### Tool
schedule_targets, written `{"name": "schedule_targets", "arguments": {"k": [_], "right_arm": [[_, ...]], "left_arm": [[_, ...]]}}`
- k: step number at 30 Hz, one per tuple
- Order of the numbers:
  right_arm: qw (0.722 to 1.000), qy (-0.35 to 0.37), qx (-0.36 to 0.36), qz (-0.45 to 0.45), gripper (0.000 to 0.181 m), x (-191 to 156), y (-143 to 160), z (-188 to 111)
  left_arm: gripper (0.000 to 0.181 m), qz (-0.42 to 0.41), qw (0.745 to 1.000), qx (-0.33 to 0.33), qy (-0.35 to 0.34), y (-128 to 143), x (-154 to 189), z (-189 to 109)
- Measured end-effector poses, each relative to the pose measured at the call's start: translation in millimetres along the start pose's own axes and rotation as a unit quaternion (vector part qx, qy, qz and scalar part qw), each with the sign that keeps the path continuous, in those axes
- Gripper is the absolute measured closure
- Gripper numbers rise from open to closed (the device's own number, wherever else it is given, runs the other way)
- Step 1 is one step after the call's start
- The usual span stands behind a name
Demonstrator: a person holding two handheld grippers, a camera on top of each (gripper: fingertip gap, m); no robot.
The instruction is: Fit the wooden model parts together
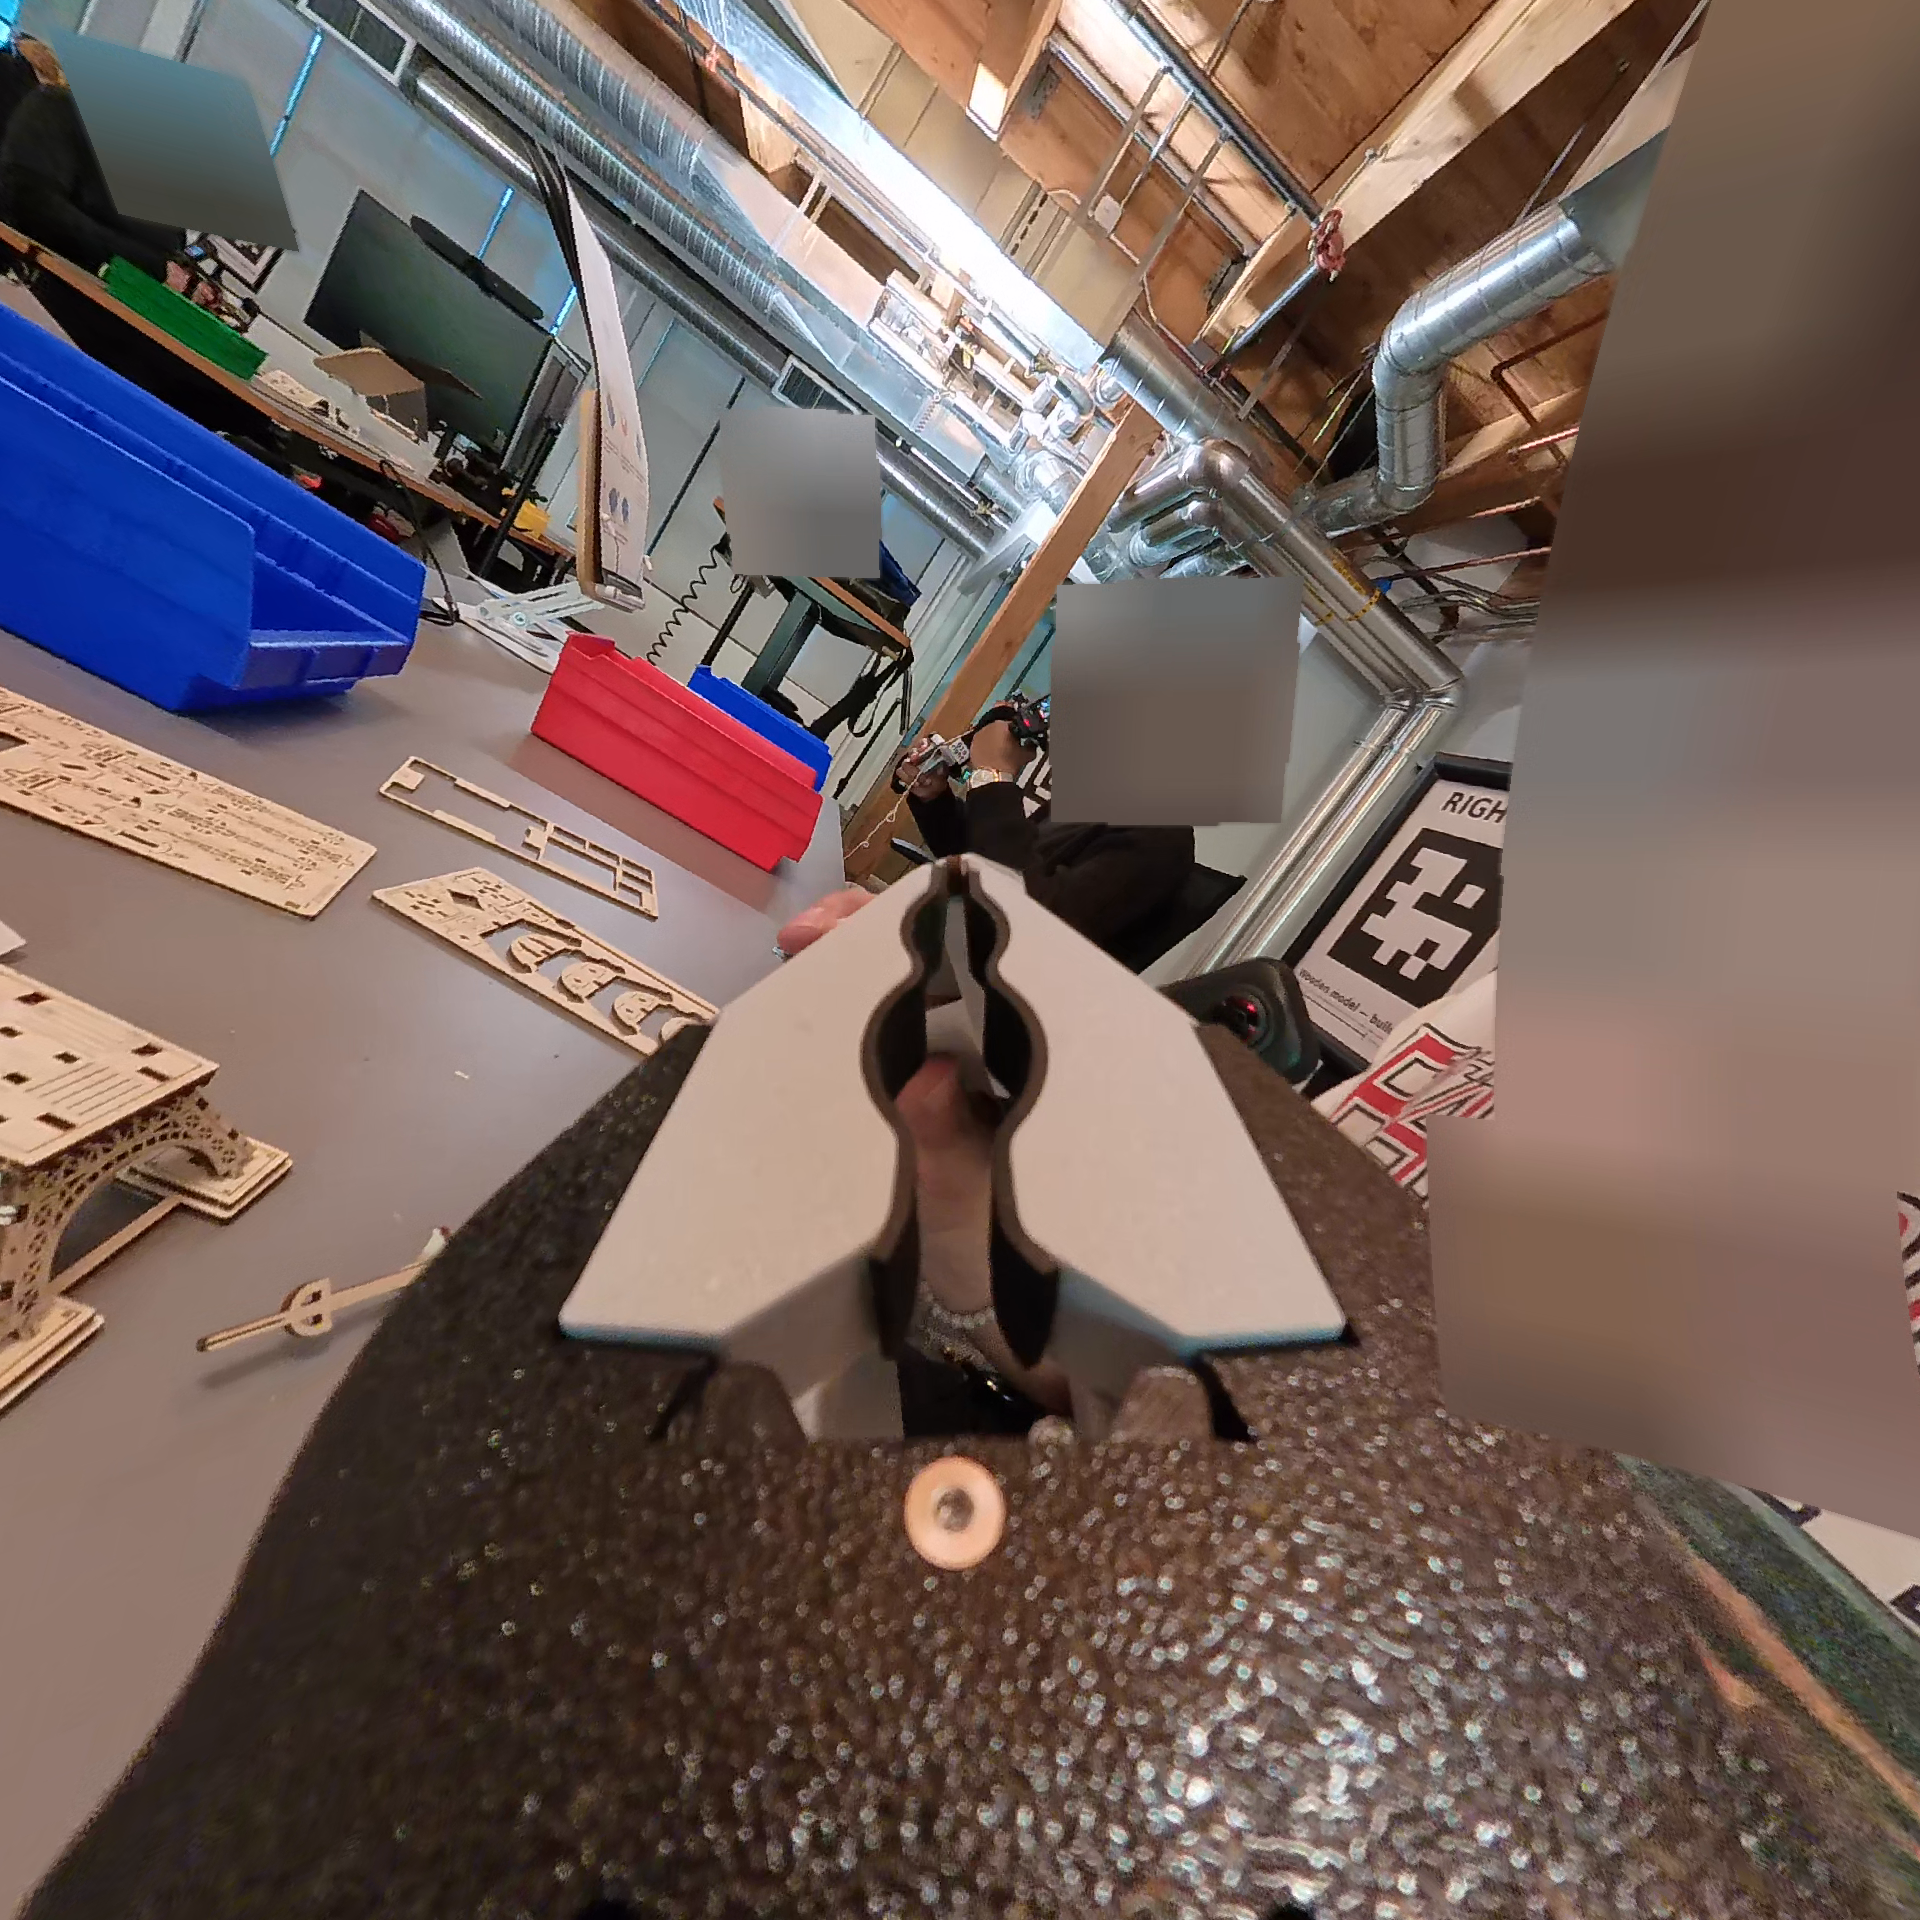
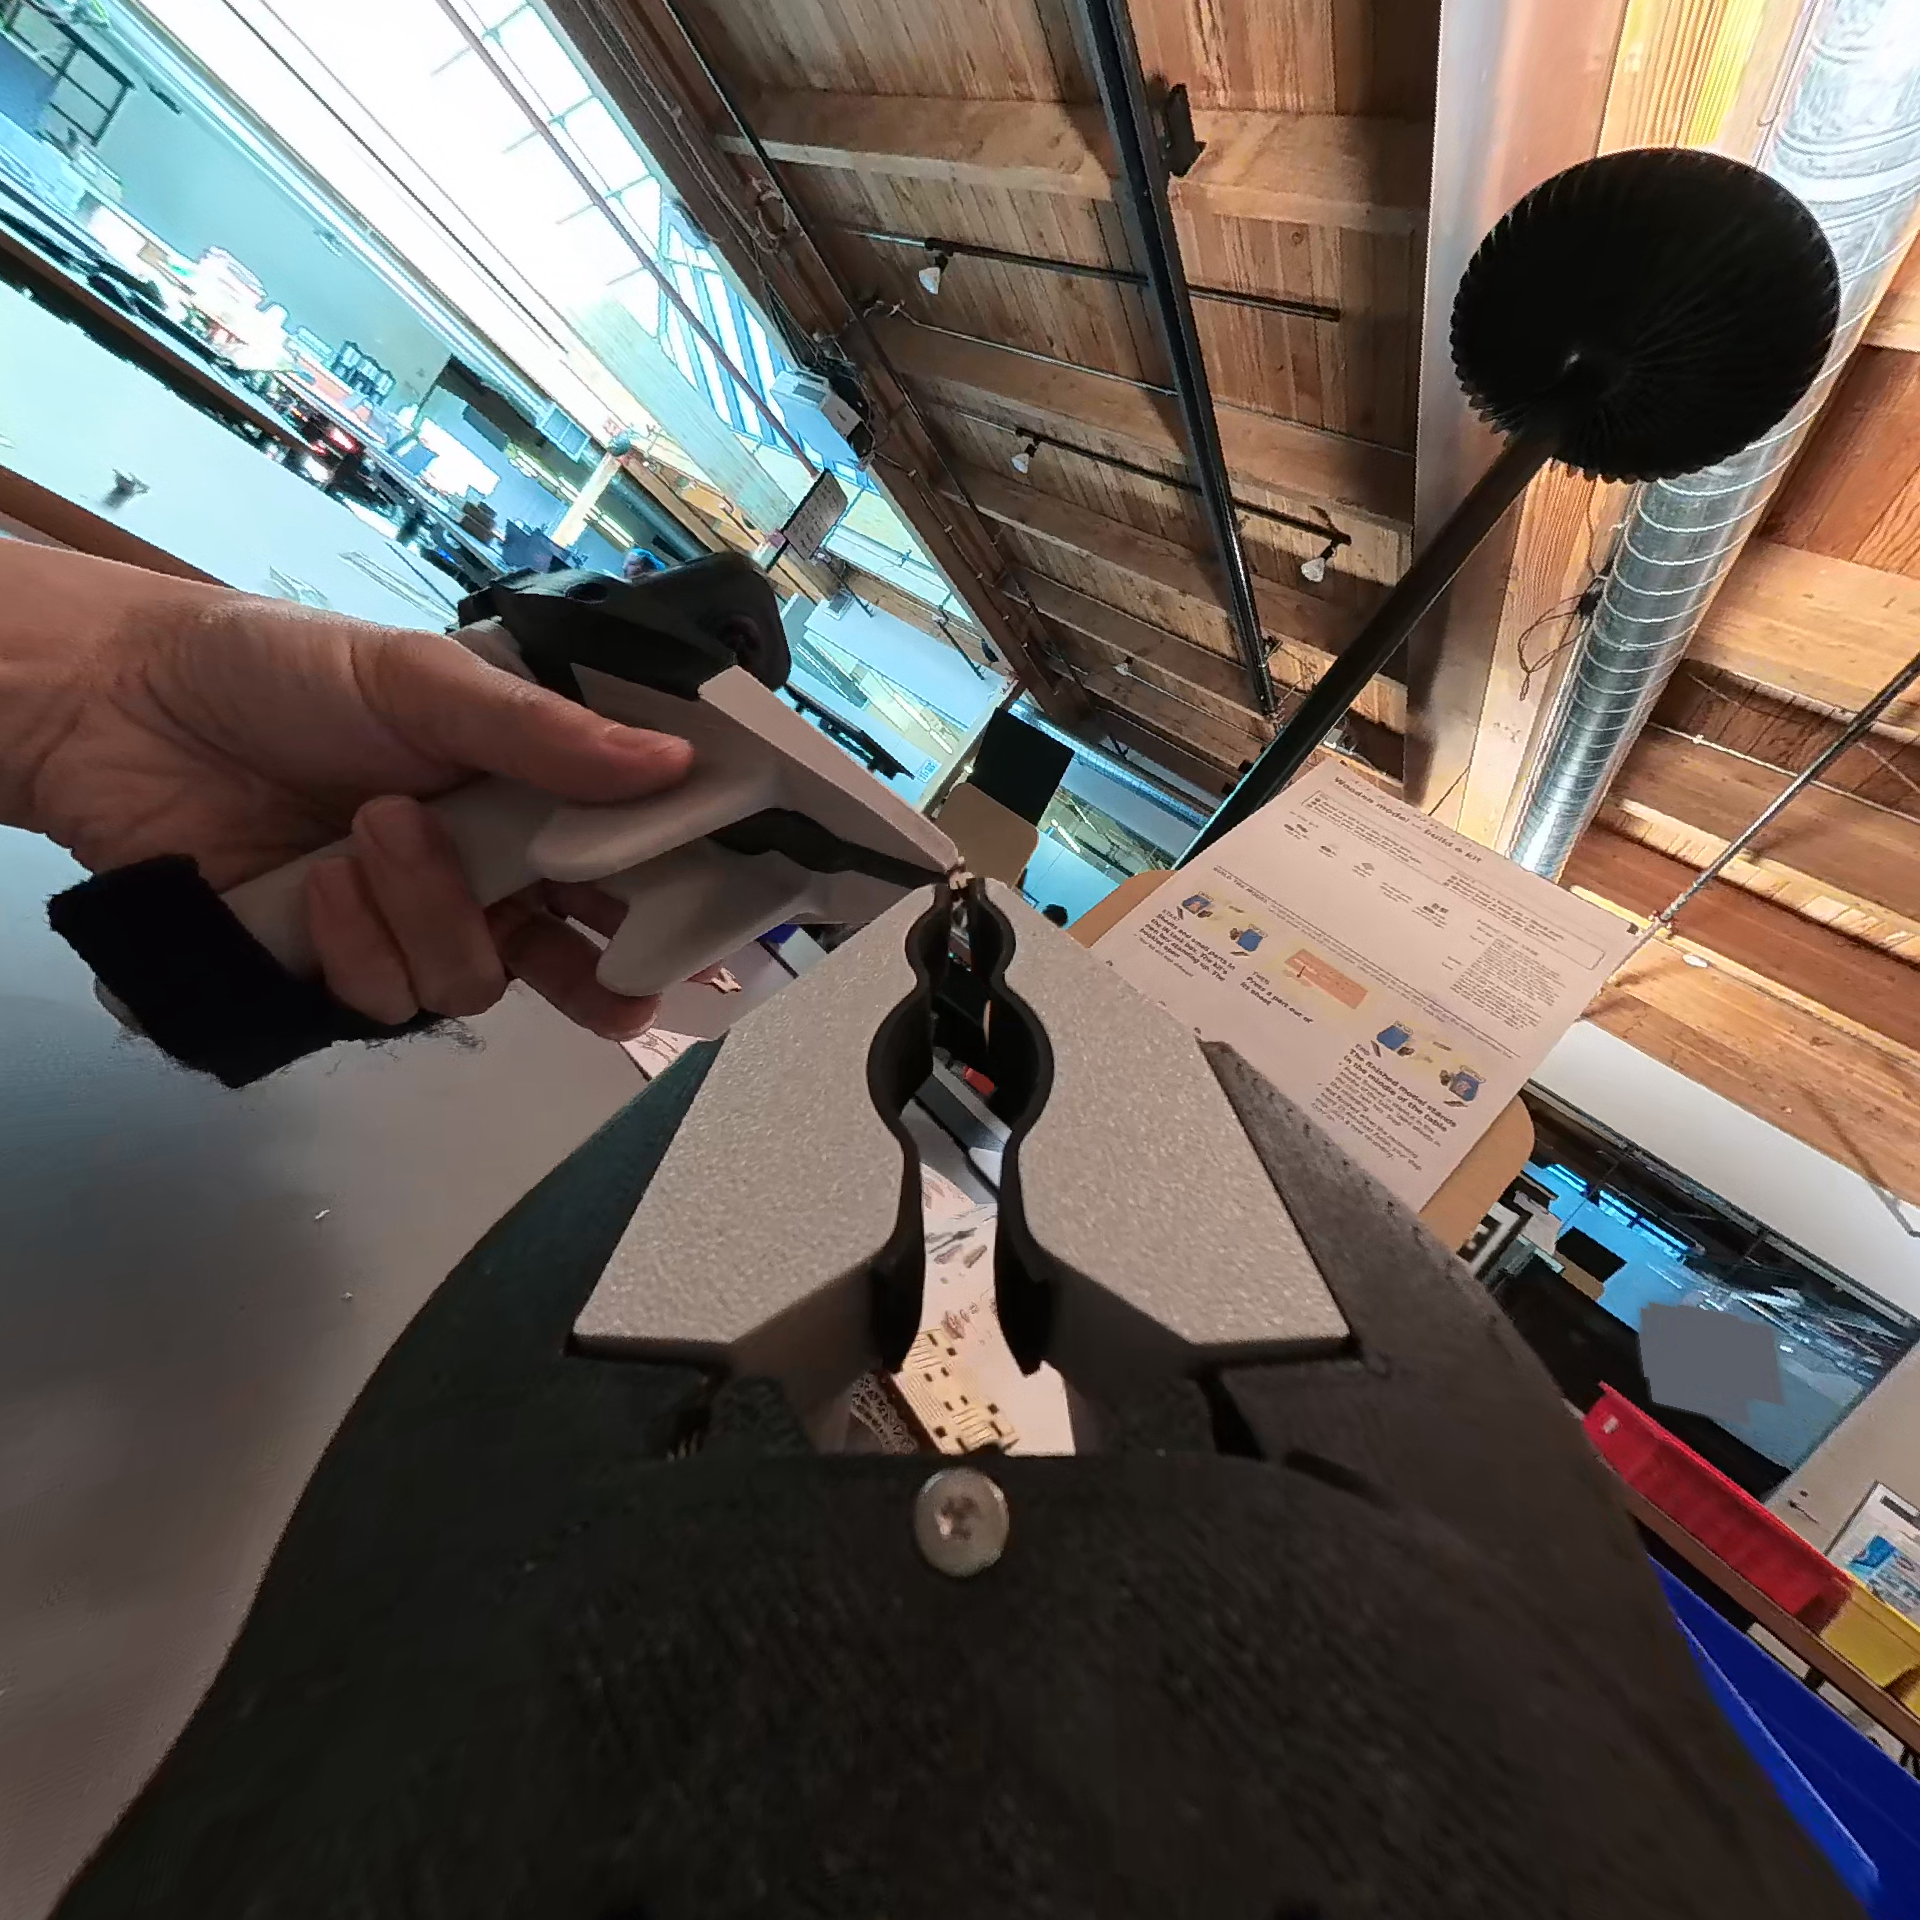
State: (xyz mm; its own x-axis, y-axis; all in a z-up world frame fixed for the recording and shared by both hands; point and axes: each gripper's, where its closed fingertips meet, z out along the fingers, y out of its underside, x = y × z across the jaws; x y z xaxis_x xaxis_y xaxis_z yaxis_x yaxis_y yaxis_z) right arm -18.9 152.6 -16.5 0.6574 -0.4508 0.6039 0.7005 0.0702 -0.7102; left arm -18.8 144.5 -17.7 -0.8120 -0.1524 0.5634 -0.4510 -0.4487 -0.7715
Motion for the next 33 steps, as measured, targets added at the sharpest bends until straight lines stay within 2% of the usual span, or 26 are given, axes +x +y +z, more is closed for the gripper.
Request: {"name": "schedule_targets", "arguments": {"k": [8, 13, 15, 17, 19, 21, 22, 23, 26, 29, 31, 33], "right_arm": [[1.000, -0.001, -0.001, 0.011, 0.181, 1, 1, 0], [1.000, -0.011, -0.007, 0.008, 0.181, 0, 3, 0], [0.999, -0.040, -0.030, -0.010, 0.181, -4, 12, -3], [0.991, -0.095, -0.098, -0.009, 0.176, -5, 33, -11], [0.965, -0.136, -0.213, 0.075, 0.167, 3, 66, -26], [0.905, -0.189, -0.324, 0.201, 0.142, -2, 96, -51], [0.873, -0.214, -0.361, 0.249, 0.136, -9, 107, -64], [0.849, -0.229, -0.385, 0.278, 0.136, -14, 118, -74], [0.811, -0.224, -0.430, 0.328, 0.143, -17, 145, -84], [0.768, -0.254, -0.431, 0.399, 0.155, -29, 146, -78], [0.747, -0.266, -0.460, 0.398, 0.157, -33, 154, -80], [0.741, -0.274, -0.487, 0.373, 0.156, -36, 163, -82]], "left_arm": [[0.181, 0.000, 1.000, -0.001, -0.003, 1, -2, 0], [0.181, 0.030, 0.999, -0.014, -0.023, 3, -4, -1], [0.181, 0.045, 0.997, -0.026, -0.056, 5, -13, -4], [0.181, 0.052, 0.994, -0.021, -0.094, 1, -24, -10], [0.181, 0.055, 0.989, -0.033, -0.133, 3, -37, -19], [0.181, 0.056, 0.982, -0.051, -0.173, 7, -52, -27], [0.181, 0.052, 0.980, -0.059, -0.181, 10, -57, -29], [0.181, 0.046, 0.980, -0.066, -0.183, 13, -59, -30], [0.181, 0.039, 0.978, -0.085, -0.188, 22, -66, -28], [0.181, 0.030, 0.977, -0.096, -0.188, 30, -71, -27], [0.181, 0.026, 0.977, -0.099, -0.185, 32, -71, -27], [0.181, 0.028, 0.977, -0.101, -0.186, 33, -72, -27]]}}
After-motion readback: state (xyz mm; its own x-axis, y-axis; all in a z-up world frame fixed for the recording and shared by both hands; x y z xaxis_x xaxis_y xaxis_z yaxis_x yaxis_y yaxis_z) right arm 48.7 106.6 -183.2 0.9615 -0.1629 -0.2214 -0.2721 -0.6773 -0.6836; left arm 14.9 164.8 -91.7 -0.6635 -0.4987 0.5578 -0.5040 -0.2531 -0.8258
